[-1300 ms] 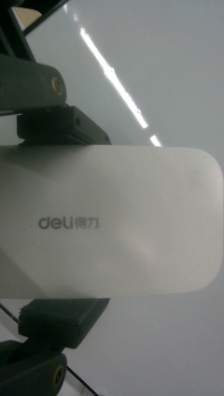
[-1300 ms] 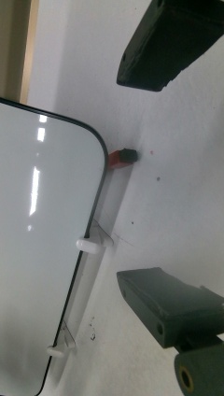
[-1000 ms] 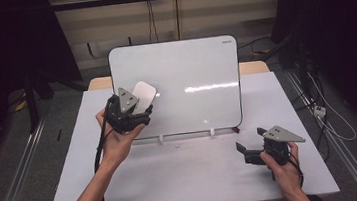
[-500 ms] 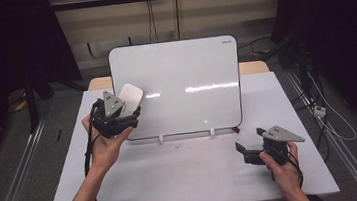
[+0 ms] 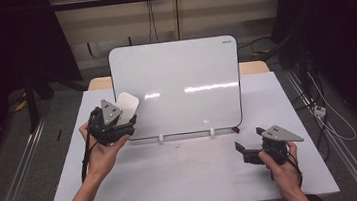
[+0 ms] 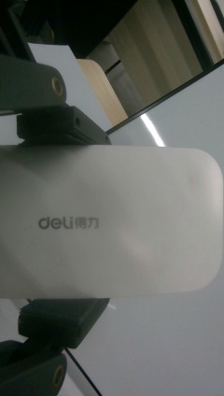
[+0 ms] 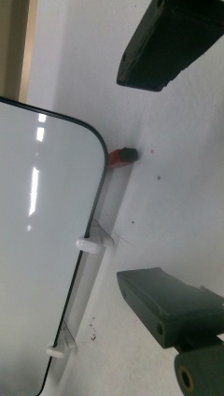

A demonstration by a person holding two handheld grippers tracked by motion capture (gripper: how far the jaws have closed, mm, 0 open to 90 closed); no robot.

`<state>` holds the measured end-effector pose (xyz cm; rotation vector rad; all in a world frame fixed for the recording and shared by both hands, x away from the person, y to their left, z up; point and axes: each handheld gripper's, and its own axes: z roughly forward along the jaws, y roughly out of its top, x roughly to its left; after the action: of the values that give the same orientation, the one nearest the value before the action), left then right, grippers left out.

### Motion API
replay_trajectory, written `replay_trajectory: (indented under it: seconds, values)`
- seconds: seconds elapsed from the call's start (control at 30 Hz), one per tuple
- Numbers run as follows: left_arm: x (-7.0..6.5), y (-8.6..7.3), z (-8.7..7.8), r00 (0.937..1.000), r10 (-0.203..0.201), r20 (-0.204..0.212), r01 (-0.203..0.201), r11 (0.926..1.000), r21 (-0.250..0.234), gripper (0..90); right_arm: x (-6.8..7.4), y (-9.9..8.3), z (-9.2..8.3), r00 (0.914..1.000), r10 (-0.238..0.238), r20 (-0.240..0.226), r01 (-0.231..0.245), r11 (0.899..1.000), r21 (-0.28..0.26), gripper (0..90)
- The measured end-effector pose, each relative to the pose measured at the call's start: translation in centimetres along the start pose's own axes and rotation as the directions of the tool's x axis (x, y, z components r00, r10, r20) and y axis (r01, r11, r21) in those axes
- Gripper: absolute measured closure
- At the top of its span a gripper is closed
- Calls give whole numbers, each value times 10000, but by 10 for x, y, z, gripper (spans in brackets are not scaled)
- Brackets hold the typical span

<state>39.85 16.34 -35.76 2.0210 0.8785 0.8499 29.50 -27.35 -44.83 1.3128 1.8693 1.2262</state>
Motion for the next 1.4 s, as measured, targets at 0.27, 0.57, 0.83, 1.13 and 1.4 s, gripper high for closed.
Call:
replay_trajectory:
  seconds: [0.27, 0.57, 0.83, 1.13, 1.4]
  values:
    - [-8, -6, 10, 9990, 454, -56, -453, 9988, 158, 312, 1, 0, -1, 10000, -36, 17, 36, 10000, -11, 63]
    - [-14, -14, 22, 9982, 594, -106, -589, 9974, 420, 311, 1, 0, -1, 10000, -58, 22, 58, 10000, -19, 63]
    - [-21, -13, 33, 9958, 909, -52, -906, 9949, 451, 312, 1, 1, -1, 10000, -64, 16, 64, 10000, -18, 63]
    - [-19, -15, 40, 9955, 944, -74, -938, 9939, 588, 312, 1, 1, -1, 10000, -80, 18, 80, 10000, -14, 63]
    - [-21, -18, 52, 9922, 1225, -208, -1206, 9898, 759, 311, 1, 1, -1, 10000, -78, 7, 78, 10000, -4, 63]
